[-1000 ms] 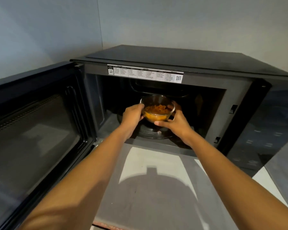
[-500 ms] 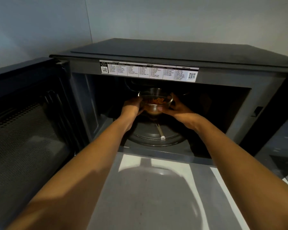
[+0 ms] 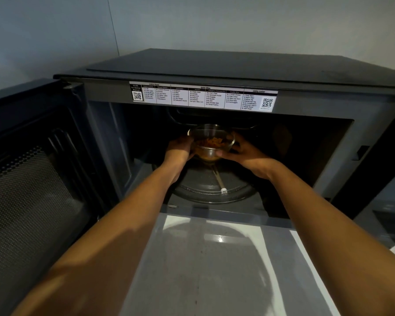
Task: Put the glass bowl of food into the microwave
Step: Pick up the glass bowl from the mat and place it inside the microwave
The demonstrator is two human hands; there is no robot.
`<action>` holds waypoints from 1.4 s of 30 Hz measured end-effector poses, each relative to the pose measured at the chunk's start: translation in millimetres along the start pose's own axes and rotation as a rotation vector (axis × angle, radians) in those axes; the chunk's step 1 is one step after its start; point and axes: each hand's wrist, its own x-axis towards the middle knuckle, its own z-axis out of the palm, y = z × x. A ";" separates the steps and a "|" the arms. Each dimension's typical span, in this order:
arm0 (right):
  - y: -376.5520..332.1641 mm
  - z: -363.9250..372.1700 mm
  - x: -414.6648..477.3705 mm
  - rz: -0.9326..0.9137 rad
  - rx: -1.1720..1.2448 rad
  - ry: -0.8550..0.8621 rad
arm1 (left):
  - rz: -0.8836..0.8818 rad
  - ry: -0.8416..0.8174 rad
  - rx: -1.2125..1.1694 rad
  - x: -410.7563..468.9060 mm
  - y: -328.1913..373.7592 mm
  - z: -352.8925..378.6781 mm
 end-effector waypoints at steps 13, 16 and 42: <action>3.5 1.0 -2.9 0.021 0.009 0.008 | 0.018 -0.017 -0.005 -4.2 -7.2 -0.4; 1.6 1.3 -4.4 0.024 0.012 0.020 | 0.016 -0.018 -0.013 -2.6 -8.4 0.2; -5.9 5.1 -17.0 0.025 -0.007 0.065 | 0.018 0.080 -0.021 4.1 -13.2 1.4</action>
